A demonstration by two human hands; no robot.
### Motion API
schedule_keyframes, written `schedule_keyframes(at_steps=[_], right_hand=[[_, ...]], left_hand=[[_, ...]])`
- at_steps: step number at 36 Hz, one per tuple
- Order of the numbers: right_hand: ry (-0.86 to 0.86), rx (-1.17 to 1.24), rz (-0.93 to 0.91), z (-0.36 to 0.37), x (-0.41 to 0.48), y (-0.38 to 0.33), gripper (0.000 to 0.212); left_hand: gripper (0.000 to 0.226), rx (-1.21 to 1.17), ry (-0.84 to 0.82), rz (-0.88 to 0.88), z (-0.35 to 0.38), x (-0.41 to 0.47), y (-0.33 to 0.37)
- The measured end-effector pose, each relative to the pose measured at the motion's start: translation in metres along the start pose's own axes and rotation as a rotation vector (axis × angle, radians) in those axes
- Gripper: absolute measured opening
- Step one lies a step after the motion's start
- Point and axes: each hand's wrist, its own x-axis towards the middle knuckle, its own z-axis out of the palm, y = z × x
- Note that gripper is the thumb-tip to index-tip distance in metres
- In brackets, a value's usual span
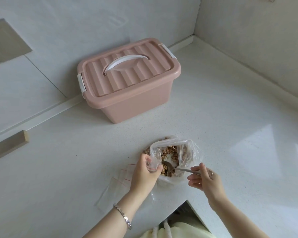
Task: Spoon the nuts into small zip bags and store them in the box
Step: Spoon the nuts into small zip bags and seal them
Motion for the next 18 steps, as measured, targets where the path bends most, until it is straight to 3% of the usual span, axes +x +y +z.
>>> schedule_keyframes(at_steps=[11, 18], right_hand=[[0.045, 0.201, 0.039, -0.026, -0.008, -0.005, 0.04], [0.047, 0.261, -0.123, -0.026, -0.024, -0.029, 0.042]], left_hand=[[0.034, -0.039, 0.277, 0.19, -0.003, -0.005, 0.003], [0.035, -0.001, 0.227, 0.207, 0.003, -0.003, 0.012]])
